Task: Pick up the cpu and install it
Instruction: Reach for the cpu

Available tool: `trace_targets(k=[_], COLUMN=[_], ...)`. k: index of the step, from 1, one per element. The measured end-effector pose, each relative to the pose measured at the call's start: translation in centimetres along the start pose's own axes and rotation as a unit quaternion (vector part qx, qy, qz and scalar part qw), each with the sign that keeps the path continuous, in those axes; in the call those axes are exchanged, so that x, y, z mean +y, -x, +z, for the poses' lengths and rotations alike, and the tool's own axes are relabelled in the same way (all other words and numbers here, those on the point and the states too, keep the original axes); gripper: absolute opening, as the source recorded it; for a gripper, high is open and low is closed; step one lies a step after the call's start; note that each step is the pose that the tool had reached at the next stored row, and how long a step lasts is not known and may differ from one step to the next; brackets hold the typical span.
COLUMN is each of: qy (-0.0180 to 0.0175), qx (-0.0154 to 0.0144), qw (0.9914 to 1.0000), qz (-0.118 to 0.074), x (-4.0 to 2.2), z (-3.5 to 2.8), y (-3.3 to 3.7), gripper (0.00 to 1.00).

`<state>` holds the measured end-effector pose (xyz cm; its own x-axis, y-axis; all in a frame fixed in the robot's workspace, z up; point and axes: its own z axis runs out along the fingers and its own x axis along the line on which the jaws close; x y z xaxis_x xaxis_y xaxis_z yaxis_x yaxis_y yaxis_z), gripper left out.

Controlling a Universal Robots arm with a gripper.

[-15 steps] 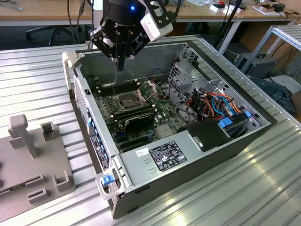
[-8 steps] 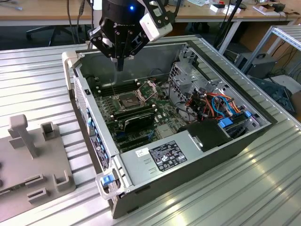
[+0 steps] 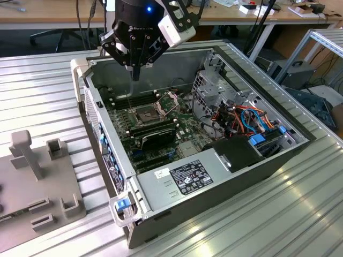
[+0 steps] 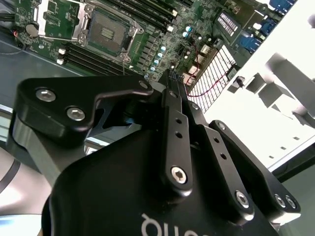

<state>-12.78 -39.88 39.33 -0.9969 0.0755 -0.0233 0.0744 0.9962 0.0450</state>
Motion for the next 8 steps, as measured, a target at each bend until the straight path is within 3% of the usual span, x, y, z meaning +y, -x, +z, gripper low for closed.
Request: trace_targets(k=[8], qy=[0.0000], qx=[0.0000], qw=[1.00000], qz=[0.000], x=[-0.07], z=[0.00], y=[-0.89], gripper=[0.11])
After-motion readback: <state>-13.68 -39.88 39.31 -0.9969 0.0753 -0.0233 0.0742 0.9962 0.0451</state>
